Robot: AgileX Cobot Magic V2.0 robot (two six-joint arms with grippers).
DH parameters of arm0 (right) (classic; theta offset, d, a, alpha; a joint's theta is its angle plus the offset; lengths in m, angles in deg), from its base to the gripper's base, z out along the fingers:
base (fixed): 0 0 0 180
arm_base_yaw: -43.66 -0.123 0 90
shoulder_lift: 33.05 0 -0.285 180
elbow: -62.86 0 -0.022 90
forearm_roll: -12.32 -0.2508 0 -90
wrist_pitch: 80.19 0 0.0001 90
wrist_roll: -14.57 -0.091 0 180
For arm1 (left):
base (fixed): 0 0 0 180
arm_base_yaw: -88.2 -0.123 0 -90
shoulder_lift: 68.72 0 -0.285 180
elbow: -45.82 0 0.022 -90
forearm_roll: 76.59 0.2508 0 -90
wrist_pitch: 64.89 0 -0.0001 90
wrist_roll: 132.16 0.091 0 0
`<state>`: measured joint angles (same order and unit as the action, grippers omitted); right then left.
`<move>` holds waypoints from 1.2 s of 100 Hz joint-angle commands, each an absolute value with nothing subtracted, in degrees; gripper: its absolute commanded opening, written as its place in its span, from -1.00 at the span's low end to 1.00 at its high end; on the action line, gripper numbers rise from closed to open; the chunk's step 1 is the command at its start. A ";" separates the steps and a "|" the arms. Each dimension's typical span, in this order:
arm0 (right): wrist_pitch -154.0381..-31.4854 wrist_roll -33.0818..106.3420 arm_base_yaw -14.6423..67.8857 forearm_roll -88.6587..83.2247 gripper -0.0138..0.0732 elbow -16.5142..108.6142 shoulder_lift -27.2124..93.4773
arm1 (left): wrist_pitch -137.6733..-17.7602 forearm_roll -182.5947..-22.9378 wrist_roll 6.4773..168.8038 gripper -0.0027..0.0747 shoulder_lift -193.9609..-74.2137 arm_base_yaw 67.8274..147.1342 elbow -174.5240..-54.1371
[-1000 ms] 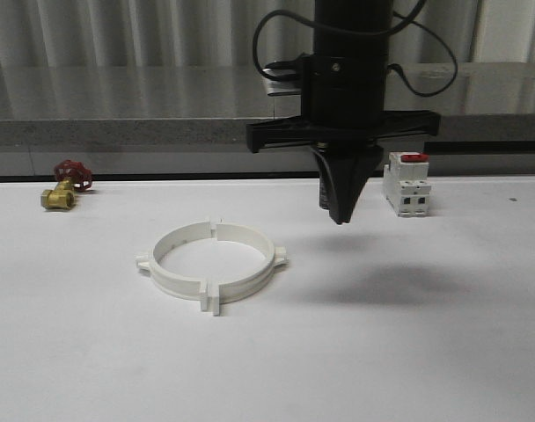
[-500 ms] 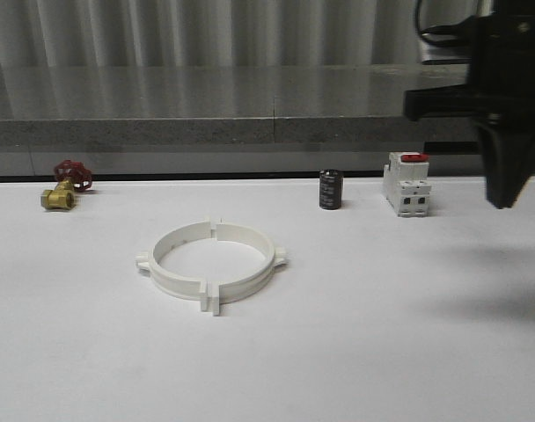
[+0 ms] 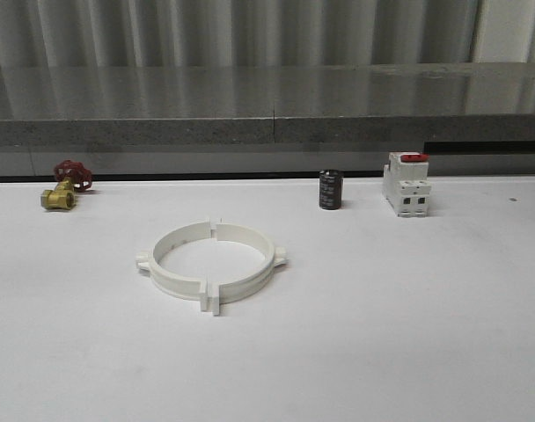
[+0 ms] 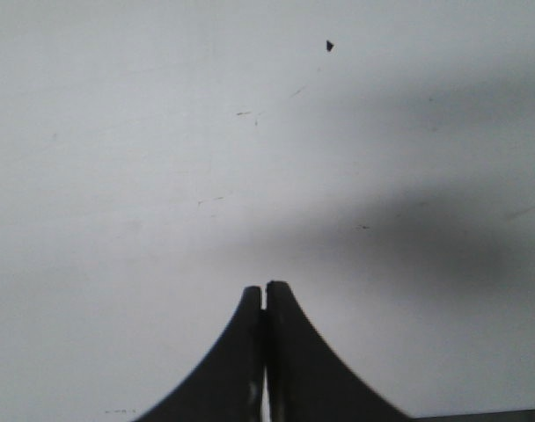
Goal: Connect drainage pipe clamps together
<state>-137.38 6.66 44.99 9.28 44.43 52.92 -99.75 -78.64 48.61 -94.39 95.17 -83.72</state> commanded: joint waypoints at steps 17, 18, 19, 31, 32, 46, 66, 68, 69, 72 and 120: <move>-131.14 8.76 46.27 8.73 -0.82 39.01 38.42 | -95.26 -78.80 48.73 -0.99 -94.89 95.06 -85.19; -130.89 8.76 46.27 8.73 -0.82 38.81 38.07 | -95.26 -78.80 48.73 -0.99 -94.89 95.06 -85.19; -130.78 8.76 46.27 8.73 -0.82 38.61 37.40 | -95.26 -78.80 48.73 -0.99 -94.89 95.06 -85.19; -128.62 8.76 46.27 8.67 -0.82 35.10 31.61 | -95.26 -78.80 48.73 -0.99 -94.89 95.06 -85.19; -128.29 8.76 46.27 8.67 -0.82 34.89 31.26 | -95.26 -78.80 48.73 -0.99 -94.89 95.06 -85.19; -124.68 8.76 46.27 8.75 -0.82 30.58 23.66 | -95.26 -78.80 48.73 -0.99 -94.89 95.06 -85.19; -120.32 8.76 46.27 9.82 -0.82 24.40 11.66 | -95.26 -78.80 48.73 -0.99 -94.89 95.06 -85.19; -119.90 8.76 46.27 9.87 -0.82 23.99 10.39 | -95.26 -78.80 48.73 -0.99 -94.89 95.06 -85.19; -119.77 8.76 46.27 9.87 -0.82 23.57 9.98 | -95.26 -78.80 48.73 -0.99 -94.89 95.06 -85.19; -119.36 8.76 46.27 10.20 -0.82 22.79 8.34 | -95.26 -78.80 48.73 -0.99 -94.89 95.06 -85.19; -107.29 8.76 46.27 17.12 -0.83 7.84 -16.77 | -95.26 -78.80 48.73 -0.99 -94.89 95.06 -85.19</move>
